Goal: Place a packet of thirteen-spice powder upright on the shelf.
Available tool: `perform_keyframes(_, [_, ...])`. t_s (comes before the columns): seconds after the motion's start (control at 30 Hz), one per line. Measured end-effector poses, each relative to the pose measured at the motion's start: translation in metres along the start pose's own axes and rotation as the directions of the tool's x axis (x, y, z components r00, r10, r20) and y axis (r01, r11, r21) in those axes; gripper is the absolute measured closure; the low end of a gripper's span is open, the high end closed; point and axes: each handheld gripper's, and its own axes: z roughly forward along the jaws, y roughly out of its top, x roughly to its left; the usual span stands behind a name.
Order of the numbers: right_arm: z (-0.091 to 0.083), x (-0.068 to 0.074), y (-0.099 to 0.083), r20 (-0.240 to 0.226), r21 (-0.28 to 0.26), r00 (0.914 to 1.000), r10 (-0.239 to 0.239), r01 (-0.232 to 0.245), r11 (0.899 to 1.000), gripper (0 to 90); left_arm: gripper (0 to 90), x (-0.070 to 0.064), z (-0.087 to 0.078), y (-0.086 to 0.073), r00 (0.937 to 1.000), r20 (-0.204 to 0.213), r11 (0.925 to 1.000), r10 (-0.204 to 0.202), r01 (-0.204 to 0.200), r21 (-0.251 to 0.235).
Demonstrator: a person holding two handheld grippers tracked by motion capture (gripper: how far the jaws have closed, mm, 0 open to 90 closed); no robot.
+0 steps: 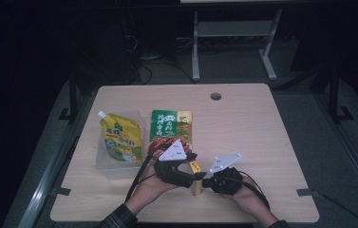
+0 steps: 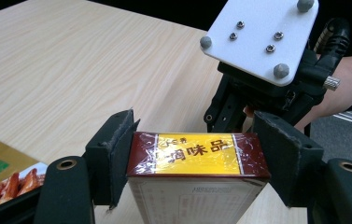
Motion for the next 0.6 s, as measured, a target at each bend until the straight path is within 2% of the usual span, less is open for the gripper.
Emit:
perform_keyframes(0.2, [-0.013, 0.001, -0.004, 0.025, -0.019, 0.9996, 0.011, -0.010, 1.000, 89.9, 27.8, 0.000, -0.004, 0.000, 0.9999, 0.012, 1.0000, -0.006, 0.006, -0.004])
perform_keyframes(0.3, [-0.022, 0.006, -0.012, 0.027, -0.019, 0.9995, 0.017, -0.017, 1.000, 89.9, 24.1, -0.001, -0.007, 0.000, 0.9998, 0.017, 1.0000, -0.004, 0.004, -0.007])
perform_keyframes(0.5, [-0.027, 0.019, -0.019, 0.000, -0.002, 0.9998, 0.021, -0.021, 1.000, 89.9, 19.3, -0.002, -0.020, 0.002, 0.9999, 0.013, 0.9998, -0.006, 0.006, -0.017])
perform_keyframes(0.6, [-0.024, 0.024, -0.018, -0.013, 0.007, 0.9999, 0.004, -0.004, 1.000, 90.0, 18.2, -0.002, -0.030, 0.002, 1.0000, 0.004, 0.9998, -0.008, 0.008, -0.019])
